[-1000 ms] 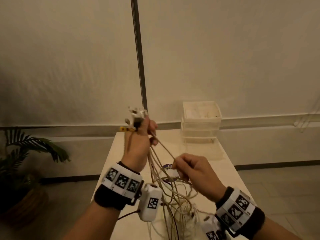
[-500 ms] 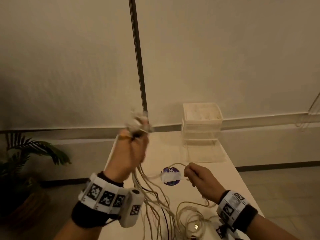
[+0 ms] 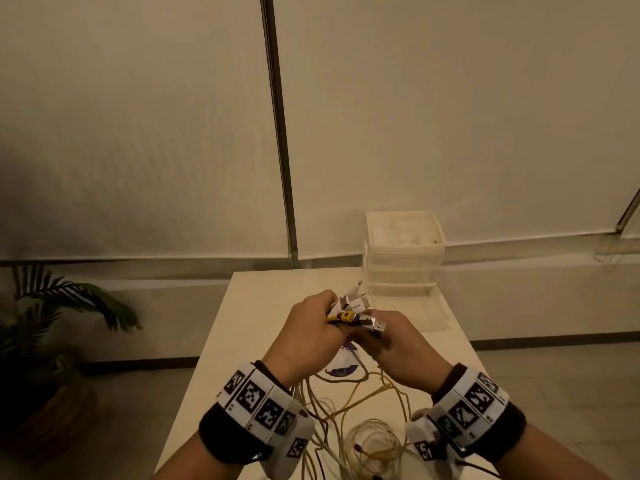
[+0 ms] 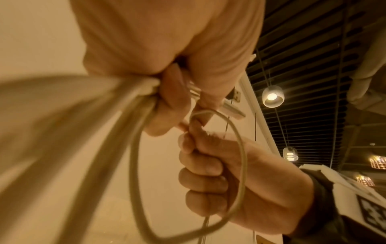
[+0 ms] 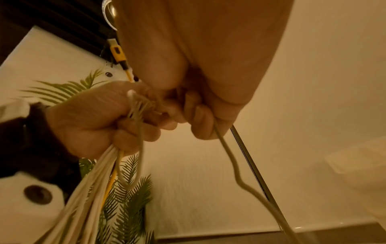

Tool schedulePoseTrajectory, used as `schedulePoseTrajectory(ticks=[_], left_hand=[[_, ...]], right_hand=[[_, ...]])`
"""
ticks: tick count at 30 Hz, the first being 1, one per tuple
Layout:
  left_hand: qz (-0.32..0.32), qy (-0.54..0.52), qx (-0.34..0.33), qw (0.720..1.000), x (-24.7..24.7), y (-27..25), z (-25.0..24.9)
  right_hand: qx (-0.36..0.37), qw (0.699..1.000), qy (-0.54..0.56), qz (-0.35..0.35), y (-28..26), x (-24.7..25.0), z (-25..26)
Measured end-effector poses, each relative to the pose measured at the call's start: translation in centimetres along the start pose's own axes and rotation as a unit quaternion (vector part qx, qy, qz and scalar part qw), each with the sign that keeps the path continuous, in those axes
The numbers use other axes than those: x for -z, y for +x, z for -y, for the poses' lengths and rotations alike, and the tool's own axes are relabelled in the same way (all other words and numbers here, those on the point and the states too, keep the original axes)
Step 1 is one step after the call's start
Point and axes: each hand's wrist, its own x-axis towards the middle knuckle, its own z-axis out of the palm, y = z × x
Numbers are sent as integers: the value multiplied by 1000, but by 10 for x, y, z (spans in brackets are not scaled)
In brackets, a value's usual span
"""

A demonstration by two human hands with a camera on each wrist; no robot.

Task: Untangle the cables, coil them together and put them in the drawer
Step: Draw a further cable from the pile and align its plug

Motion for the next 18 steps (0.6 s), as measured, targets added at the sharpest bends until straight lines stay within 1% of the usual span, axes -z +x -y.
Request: schedulePoseTrajectory(ticks=[4, 6, 7, 9, 11, 12, 13, 15, 16, 18], left_hand=[[30, 20, -21, 999, 3, -3, 1], [13, 1, -47, 999, 3, -7, -3], [-14, -21, -60, 998, 4, -9, -7], [-99, -75, -70, 990, 12, -9, -13], [-196, -138, -53, 969, 31, -4, -14], [-232, -167, -47, 957, 43, -1, -11], [-251, -171, -48, 952, 54, 3, -6], [-261, -102, -63, 958, 67, 7, 2], [-260, -66, -74, 961, 66, 6, 3], [-256, -28, -93, 962, 57, -1, -1]], right_hand=[[-14, 1000, 19, 15, 1, 15, 5], [-13, 998, 65, 17, 1, 20, 5], [-21, 994, 107, 23, 1, 20, 6], [-46, 984, 168, 32, -3, 15, 0], [-73, 985, 148, 42, -15, 2, -12], [-84, 987, 131, 46, -23, -6, -20], [-95, 987, 125, 45, -29, -12, -27], [-124, 983, 131, 30, -34, -15, -36], [-139, 980, 144, 20, -32, -13, -37], [-171, 967, 189, 1, -24, -8, -29]])
